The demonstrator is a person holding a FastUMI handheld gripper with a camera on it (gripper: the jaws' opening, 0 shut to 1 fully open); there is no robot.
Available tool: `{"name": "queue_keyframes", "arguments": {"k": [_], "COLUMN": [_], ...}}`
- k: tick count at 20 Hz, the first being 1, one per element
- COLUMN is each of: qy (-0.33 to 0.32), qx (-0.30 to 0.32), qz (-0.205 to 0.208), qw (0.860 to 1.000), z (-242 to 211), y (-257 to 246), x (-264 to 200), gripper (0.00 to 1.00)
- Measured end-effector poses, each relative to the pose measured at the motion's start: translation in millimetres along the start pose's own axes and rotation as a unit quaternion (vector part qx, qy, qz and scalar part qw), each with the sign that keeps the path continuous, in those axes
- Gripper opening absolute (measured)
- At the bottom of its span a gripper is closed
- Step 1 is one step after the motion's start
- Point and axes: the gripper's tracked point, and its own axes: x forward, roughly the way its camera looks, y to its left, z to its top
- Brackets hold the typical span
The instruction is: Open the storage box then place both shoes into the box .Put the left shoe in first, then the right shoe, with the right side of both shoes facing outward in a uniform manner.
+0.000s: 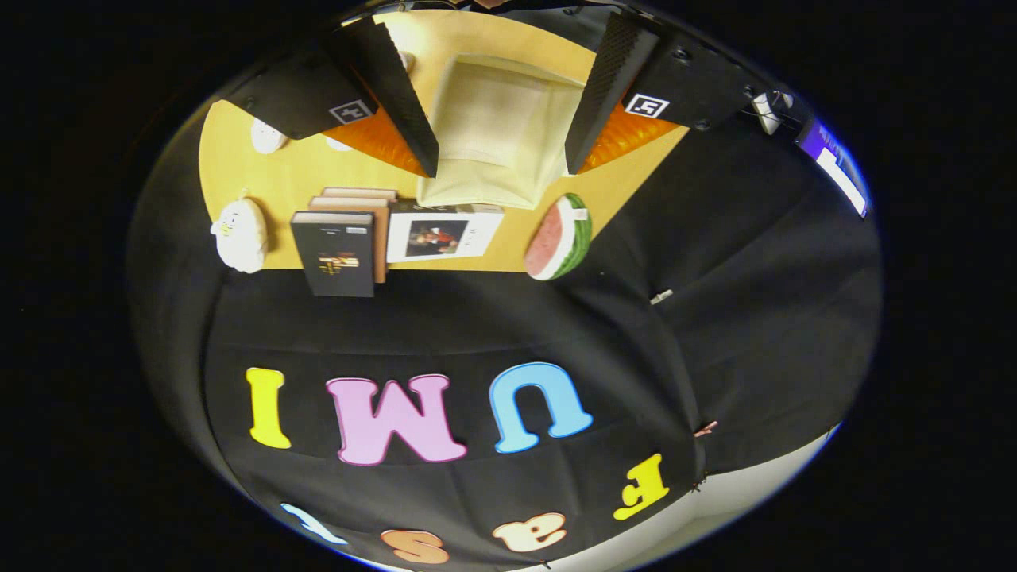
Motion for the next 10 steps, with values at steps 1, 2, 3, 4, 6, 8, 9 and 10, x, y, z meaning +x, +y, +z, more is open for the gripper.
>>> {"name": "queue_keyframes", "arguments": {"k": [1, 2, 3, 4, 6, 8, 9, 10], "qy": [0.003, 0.009, 0.015, 0.023, 0.041, 0.074, 0.091, 0.108], "qx": [0.0, 0.002, 0.005, 0.011, 0.029, 0.053, 0.06, 0.06], "qz": [-0.017, -0.033, -0.049, -0.066, -0.103, -0.12, -0.123, -0.126], "qw": [1.0, 0.999, 0.999, 0.997, 0.993, 0.989, 0.986, 0.984], "z": [-8, -18, -27, -40, -68, -102, -118, -133], "y": [-19, -40, -58, -78, -117, -148, -158, -168], "x": [-3, -6, -8, -11, -17, -19, -18, -16], "gripper": [0.98, 0.98, 0.98, 0.98, 0.98, 0.98, 0.98, 0.98]}}
